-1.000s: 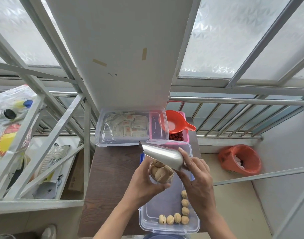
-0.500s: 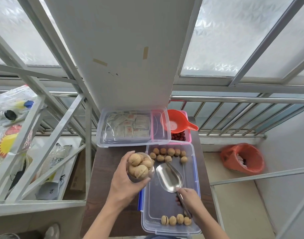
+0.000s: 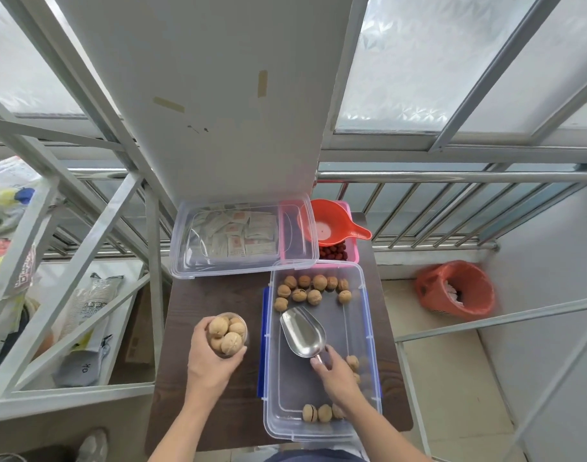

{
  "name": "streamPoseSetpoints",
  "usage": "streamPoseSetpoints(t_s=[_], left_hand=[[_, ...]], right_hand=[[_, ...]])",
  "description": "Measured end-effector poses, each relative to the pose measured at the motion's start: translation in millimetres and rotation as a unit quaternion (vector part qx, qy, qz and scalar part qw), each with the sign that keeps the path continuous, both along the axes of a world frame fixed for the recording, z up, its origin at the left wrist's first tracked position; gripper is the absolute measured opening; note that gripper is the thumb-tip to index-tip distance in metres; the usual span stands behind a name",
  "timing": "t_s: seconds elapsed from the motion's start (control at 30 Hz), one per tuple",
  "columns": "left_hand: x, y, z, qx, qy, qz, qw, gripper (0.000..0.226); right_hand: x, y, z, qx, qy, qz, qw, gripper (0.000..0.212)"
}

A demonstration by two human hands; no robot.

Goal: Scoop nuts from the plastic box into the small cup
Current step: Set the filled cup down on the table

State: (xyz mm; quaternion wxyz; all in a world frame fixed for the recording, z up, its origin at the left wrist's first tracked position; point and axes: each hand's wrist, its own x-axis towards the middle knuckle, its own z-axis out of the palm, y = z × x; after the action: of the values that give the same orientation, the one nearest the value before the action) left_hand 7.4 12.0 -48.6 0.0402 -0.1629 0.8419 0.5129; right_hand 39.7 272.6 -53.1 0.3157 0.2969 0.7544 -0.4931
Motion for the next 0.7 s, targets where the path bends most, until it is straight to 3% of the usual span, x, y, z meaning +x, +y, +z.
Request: streamPoseSetpoints(t_s=[0.1, 0.17, 0.23, 0.27, 0.33, 0.37, 0.43, 0.47, 0.53, 0.6, 0.7], left_hand=[[-4.2, -1.5, 2.8, 0.010, -0.026, -0.013, 1.000, 0.093], [-7.1, -8.9, 12.3, 0.064, -0.064, -0.023, 0.996, 0.109], [-12.5, -19.0, 28.6, 0.146, -0.046, 0.008, 0.988, 0.125], [-21.7, -22.4, 40.4, 0.182, -0.022, 0.033, 0.983, 0.123], [-56.6, -29.4, 64.3, 0.207, 0.030, 0.051, 0.977, 0.090], [-80.3, -32.5, 68.4, 0.168, 0.042, 0.045, 0.984, 0.065], [-127.3, -37.3, 57.5, -0.014, 0.036, -0.022, 0.999, 0.032], [-145.4, -37.7, 46.8, -0.129, 0.029, -0.090, 0.987, 0.029], [-169.4, -36.9, 27.2, -0.321, 0.035, -0.242, 0.915, 0.030], [-182.3, -35.5, 18.7, -0.378, 0.079, -0.330, 0.861, 0.020], [-193.2, -32.4, 23.1, -0.350, 0.118, -0.396, 0.841, 0.023]], right_hand=[[4.4, 1.3, 19.0, 0.062, -0.010, 0.056, 0.996, 0.076], [5.0, -2.3, 31.4, 0.086, 0.030, 0.074, 0.993, 0.079], [4.9, -6.0, 39.9, 0.080, 0.077, 0.067, 0.992, 0.078], [4.0, -7.5, 45.4, 0.077, 0.094, 0.069, 0.990, 0.077], [2.5, -8.3, 53.9, 0.073, 0.114, 0.058, 0.989, 0.075], [4.1, -8.6, 55.4, 0.070, 0.126, 0.055, 0.988, 0.073], [10.2, -10.4, 63.3, 0.068, 0.137, 0.059, 0.986, 0.069], [13.5, -10.4, 67.8, 0.071, 0.137, 0.060, 0.986, 0.067], [21.1, -9.0, 73.6, 0.074, 0.138, 0.054, 0.986, 0.063], [31.6, -5.8, 78.3, 0.079, 0.135, 0.059, 0.986, 0.063], [42.2, -2.5, 84.6, 0.077, 0.133, 0.065, 0.986, 0.062]])
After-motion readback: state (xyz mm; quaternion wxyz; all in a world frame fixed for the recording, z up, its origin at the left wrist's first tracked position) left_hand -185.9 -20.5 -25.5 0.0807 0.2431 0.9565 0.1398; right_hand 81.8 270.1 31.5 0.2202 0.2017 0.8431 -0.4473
